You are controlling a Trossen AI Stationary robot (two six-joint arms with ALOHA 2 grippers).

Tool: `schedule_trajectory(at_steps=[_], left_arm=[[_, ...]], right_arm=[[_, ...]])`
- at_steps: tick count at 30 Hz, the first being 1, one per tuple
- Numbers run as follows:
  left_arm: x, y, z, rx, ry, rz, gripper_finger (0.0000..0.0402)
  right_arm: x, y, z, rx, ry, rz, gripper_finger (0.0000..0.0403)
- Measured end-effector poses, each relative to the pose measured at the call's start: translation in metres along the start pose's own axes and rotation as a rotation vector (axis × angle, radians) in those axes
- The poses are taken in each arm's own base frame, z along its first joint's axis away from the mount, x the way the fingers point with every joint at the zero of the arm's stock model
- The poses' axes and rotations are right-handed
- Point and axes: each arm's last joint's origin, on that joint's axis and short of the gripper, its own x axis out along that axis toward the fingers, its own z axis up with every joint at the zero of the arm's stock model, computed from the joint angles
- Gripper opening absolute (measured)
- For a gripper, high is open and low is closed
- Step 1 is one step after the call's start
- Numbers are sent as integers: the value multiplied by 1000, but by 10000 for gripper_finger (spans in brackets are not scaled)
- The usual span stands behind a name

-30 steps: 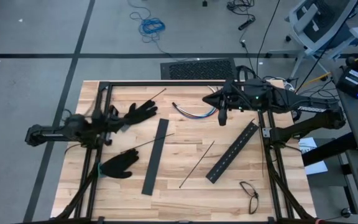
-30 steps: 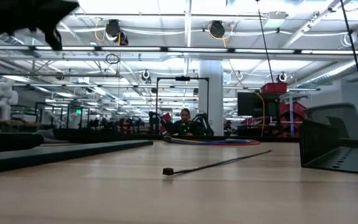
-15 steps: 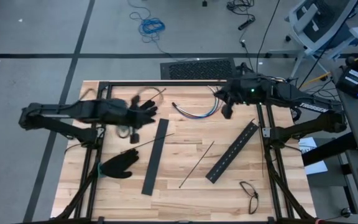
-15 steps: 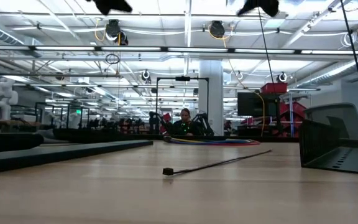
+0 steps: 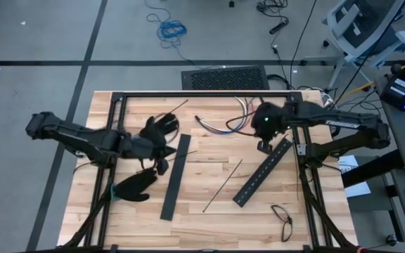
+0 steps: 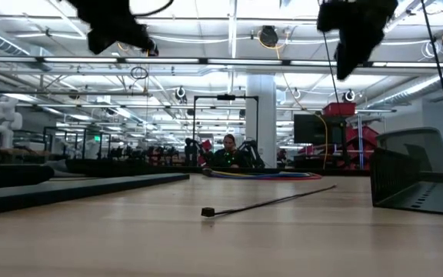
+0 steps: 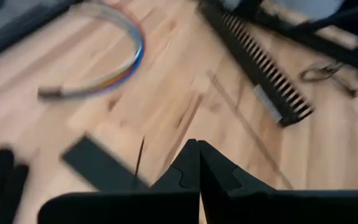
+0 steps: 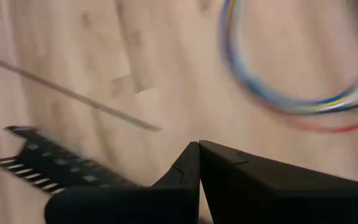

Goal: Ziptie cables

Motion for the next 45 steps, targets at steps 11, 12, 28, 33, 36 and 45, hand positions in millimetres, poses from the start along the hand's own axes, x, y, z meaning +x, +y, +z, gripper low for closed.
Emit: schedule_trajectory(at_steps=[11, 12, 28, 33, 36, 45], left_arm=[[3, 26, -31, 68, 189, 187, 4], [4, 29, -31, 84, 207, 207, 8], [36, 52, -46, 28, 221, 16, 58], [37, 42, -40, -70, 134, -48, 58], [37, 38, -37, -82, 87, -69, 58], [36, 36, -39, -115, 77, -31, 58]], right_arm=[[59, 20, 2, 285, -259, 222, 27], [61, 22, 1, 284, -239, 237, 38], [116, 69, -25, 378, 156, 190, 125], [138, 77, -29, 312, 196, 149, 13], [147, 79, -29, 272, 174, 103, 20], [136, 82, -26, -253, 213, 175, 94]])
